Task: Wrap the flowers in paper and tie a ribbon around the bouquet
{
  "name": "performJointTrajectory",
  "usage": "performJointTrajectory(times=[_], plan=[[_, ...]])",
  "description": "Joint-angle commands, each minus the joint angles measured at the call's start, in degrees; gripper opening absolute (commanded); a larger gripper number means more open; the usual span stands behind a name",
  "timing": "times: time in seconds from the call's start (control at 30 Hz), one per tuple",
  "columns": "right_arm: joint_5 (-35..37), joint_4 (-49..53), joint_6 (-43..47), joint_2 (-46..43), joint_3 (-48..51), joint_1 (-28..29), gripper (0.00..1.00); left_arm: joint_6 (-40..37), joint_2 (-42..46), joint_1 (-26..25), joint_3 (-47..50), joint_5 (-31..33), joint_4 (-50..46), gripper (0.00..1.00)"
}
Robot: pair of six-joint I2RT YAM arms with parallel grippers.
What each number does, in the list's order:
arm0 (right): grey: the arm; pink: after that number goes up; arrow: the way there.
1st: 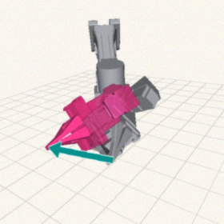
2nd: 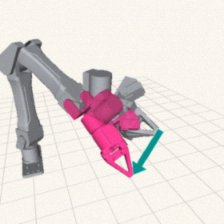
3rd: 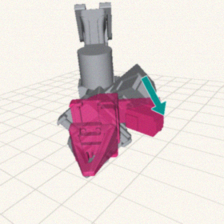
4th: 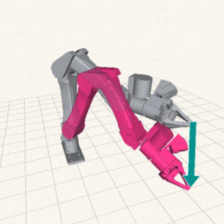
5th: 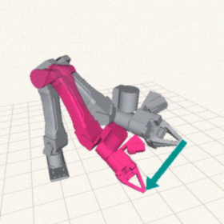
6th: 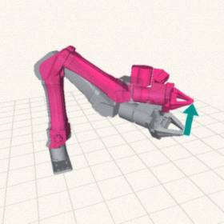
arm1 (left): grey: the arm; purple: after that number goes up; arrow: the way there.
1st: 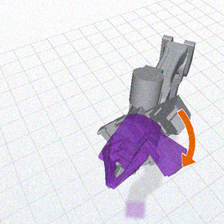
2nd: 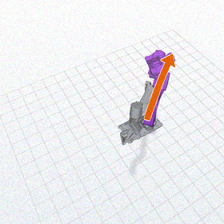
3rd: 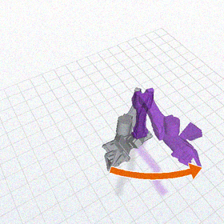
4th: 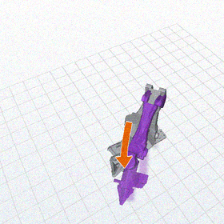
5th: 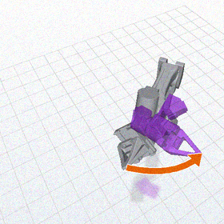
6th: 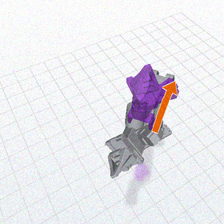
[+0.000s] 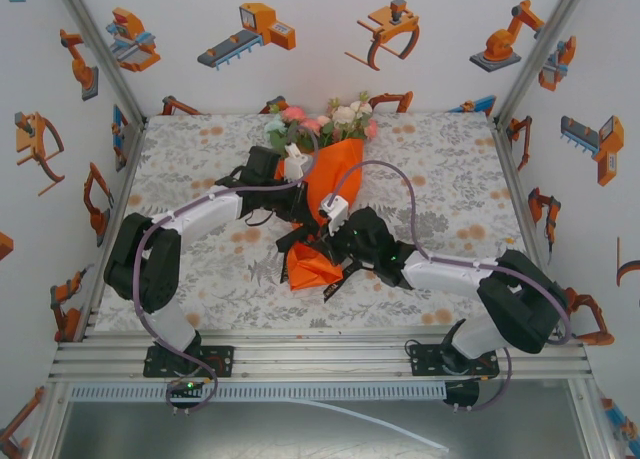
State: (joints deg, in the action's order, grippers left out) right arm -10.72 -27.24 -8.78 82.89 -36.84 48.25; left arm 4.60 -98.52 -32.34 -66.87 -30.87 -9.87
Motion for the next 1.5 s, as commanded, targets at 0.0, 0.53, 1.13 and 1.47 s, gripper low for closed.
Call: performJointTrajectory(times=[0.0, 0.53, 1.13, 1.47], plan=[[3.0, -0.4, -1.3, -1.2, -1.9, -1.1, 0.00, 1.3, 2.4, -0.4, 0.9, -0.9, 1.8, 0.11], [11.4, 3.4, -3.3, 7.7, -11.1, -2.5, 0.45, 5.3, 3.8, -0.4, 2.5, -0.4, 4.4, 0.06], [10.1, -3.8, -3.5, 12.0, -12.4, -4.8, 0.36, 18.4, 8.1, -0.4, 10.5, -5.6, 13.2, 0.03], [6.3, -12.9, -8.5, 12.5, -11.1, -5.3, 0.14, 34.5, 7.5, -0.2, 15.7, -6.1, 24.6, 0.04]])
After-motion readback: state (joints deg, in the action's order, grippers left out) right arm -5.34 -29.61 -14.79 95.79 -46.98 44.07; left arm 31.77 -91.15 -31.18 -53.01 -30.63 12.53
